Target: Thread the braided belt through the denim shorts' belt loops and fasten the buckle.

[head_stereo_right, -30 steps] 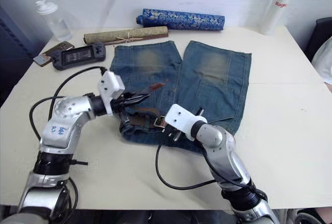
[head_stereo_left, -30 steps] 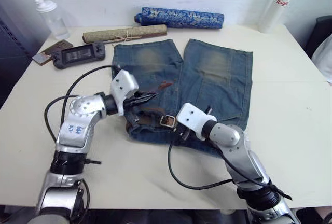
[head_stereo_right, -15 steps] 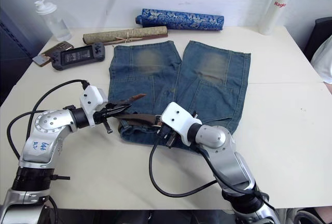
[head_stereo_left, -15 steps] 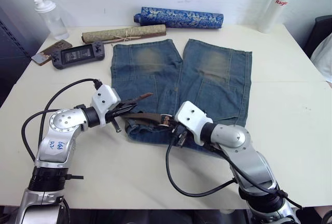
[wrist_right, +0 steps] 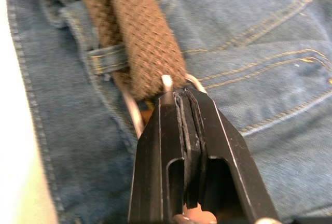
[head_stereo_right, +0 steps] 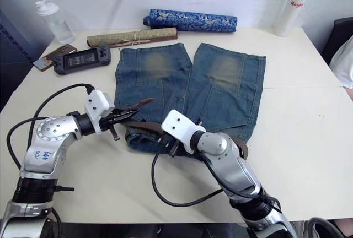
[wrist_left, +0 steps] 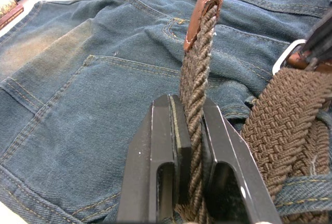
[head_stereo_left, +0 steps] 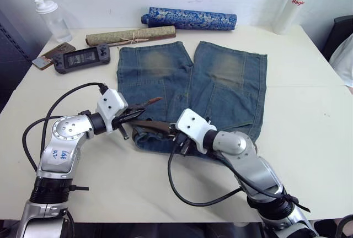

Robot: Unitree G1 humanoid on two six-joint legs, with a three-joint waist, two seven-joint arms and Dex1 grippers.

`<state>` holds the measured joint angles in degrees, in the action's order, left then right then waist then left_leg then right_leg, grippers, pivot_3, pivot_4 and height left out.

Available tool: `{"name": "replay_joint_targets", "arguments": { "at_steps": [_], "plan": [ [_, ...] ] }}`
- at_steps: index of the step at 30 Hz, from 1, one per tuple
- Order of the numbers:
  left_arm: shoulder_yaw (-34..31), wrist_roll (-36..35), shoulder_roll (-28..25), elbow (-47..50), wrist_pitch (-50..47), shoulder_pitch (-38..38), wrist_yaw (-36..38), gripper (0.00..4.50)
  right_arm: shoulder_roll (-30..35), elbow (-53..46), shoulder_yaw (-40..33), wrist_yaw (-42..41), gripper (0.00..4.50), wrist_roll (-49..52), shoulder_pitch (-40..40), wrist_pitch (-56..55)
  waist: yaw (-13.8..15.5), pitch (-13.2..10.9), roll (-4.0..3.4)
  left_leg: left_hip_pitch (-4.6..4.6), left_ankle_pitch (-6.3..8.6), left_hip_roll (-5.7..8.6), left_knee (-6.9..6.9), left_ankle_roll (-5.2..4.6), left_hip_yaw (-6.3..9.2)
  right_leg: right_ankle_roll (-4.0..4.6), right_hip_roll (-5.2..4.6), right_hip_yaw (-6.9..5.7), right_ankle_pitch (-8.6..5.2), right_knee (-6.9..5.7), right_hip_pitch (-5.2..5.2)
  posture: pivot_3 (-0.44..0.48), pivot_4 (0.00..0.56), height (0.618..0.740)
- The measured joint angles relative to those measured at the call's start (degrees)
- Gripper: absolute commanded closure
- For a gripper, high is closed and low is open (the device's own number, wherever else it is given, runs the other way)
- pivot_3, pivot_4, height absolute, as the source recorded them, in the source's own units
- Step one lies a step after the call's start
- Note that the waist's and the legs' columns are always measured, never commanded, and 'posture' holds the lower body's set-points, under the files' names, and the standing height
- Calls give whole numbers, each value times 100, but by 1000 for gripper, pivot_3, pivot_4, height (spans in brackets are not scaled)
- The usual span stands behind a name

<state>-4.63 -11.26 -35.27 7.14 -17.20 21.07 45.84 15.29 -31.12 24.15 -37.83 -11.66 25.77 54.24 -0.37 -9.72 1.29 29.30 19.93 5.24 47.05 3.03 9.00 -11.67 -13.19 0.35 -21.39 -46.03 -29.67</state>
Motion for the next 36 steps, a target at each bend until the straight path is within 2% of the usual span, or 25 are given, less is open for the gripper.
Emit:
{"name": "replay_joint_targets", "arguments": {
  "at_steps": [8, 17, 22, 27, 36],
  "plan": [
    [13, -14, 0, -2, -41, 125, -31, 4500, 214, 208, 535, 84, 4428, -56, 230, -184, -20, 1, 0, -1, 0, -1, 0, 0, 0, 0, 1, 0, 0, -2, 1, 0, 150, 637],
    [45, -19, 0, 0, -53, 239, -22, 4500, 263, 173, 532, 108, 4428, 77, 314, 21, -32, 1, 1, -1, 0, 0, 0, 0, 1, 0, 0, -1, 0, -2, 2, 0, 150, 637],
    [76, -19, 0, -3, -45, 242, -18, 4500, 460, -109, 453, -9, 4428, 267, 330, 297, -16, 1, 2, 0, 0, 0, 0, 0, 0, 0, 0, -1, 0, 0, 2, 0, 150, 637],
    [93, -19, 1, -9, -35, 284, -19, 4500, 381, -357, 251, 30, 4428, 519, 522, 605, -18, 1, 1, 0, 0, 0, 0, 0, 1, 0, 0, -1, 0, 0, 2, 0, 150, 637],
    [112, -19, 1, -8, -35, 285, -22, 4500, 238, -81, 251, 418, 4428, 642, 581, 549, -17, 1, 1, 0, 0, 0, 0, 0, 0, 0, 0, 0, 0, 0, 1, 0, 150, 637]
  ]
}}
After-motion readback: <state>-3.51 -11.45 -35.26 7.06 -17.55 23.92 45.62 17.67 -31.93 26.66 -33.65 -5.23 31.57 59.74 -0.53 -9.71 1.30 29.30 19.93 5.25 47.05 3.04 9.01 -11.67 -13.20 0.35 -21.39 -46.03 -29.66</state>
